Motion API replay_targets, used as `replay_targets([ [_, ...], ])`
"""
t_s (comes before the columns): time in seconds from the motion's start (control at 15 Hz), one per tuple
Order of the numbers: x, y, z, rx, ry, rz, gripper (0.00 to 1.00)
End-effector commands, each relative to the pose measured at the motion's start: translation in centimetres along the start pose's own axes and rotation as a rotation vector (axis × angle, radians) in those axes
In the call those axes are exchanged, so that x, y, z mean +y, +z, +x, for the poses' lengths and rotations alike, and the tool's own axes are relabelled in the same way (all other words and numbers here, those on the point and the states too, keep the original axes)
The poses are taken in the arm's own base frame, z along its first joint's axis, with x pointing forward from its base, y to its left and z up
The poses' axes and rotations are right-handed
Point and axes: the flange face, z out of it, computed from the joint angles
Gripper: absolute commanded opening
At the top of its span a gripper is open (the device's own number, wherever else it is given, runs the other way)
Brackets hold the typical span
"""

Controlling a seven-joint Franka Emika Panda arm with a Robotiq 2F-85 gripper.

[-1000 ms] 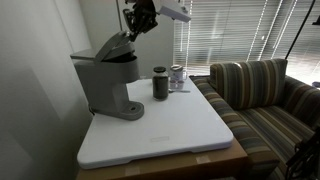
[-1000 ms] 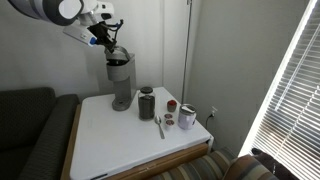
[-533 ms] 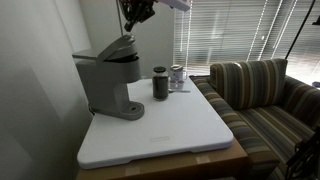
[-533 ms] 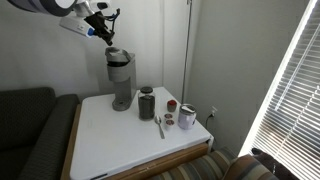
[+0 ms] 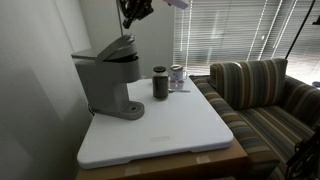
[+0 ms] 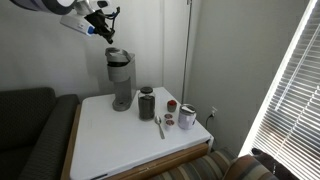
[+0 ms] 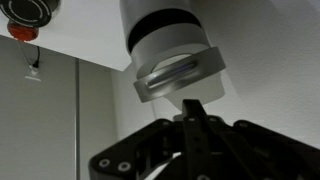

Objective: Open the chamber of the grey coffeemaker

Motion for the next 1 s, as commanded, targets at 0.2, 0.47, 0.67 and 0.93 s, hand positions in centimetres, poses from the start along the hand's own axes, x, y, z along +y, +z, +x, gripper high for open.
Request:
replay_targets([
  [0.2,3.7,-1.0,-0.8,0.009,0.156,-0.164,0.0],
  [0.47,2.9,0.0,-2.0,-0.059,0.182,-0.171,0.0],
  [0.67,2.0,0.7,-2.7,-0.122,0.171,-0.155,0.0],
  [0.93,0.9,1.4,-3.0,-0.157,0.143,-0.12,0.0],
])
